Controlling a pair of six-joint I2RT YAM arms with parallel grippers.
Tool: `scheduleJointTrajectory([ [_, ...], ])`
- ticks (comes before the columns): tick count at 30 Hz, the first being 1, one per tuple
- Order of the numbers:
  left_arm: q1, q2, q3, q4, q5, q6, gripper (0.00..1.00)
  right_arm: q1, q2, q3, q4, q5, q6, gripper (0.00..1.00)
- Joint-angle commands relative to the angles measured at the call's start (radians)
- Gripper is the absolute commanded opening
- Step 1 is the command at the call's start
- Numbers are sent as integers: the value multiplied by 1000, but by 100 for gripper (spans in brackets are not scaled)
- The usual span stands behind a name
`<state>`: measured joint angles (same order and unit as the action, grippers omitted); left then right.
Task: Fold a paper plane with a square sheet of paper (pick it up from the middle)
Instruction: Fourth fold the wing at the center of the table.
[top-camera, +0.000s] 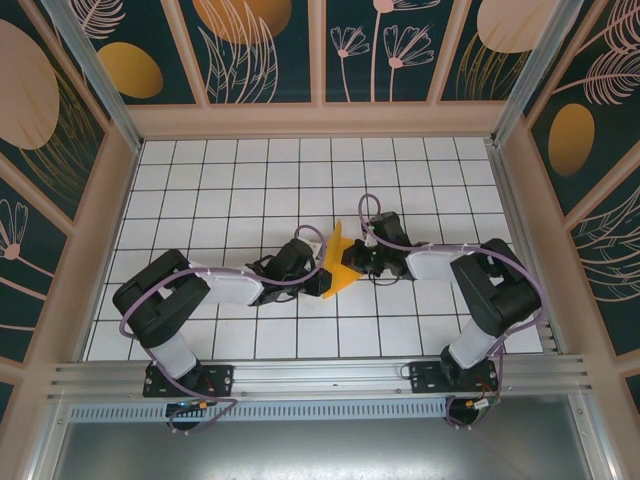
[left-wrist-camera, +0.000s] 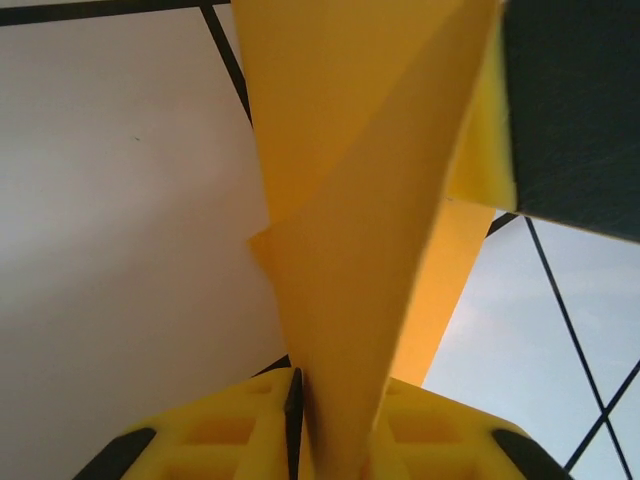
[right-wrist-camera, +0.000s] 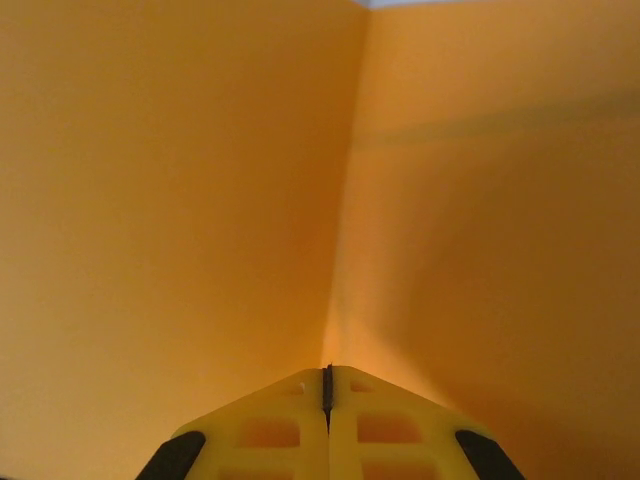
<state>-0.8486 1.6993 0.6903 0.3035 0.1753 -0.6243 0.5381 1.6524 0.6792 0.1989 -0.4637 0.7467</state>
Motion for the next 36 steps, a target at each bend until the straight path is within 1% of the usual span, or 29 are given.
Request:
scheduleJointTrajectory([
  [1,4,-28,20,-36,-16,36,29,3,26,-1,27,6,21,7],
  [5,4,-54,11,-23,-6,41,34,3,50,-11,45,3,37,7],
  [14,-6,-59,-9,30,41,41,33,3,52,-28,61,16,49,7],
  [26,-17,-17,0,63,107,58,22,3,49,-55,84,20,59,7],
  [30,-18,8,35,45,131,76,19,3,63,-57,80,22,59,7],
  [32,-17,46,50,33,133,83,17,3,66,-64,86,26,60,7],
  [36,-17,66,61,25,132,86,14,3,40,-75,83,43,55,8],
])
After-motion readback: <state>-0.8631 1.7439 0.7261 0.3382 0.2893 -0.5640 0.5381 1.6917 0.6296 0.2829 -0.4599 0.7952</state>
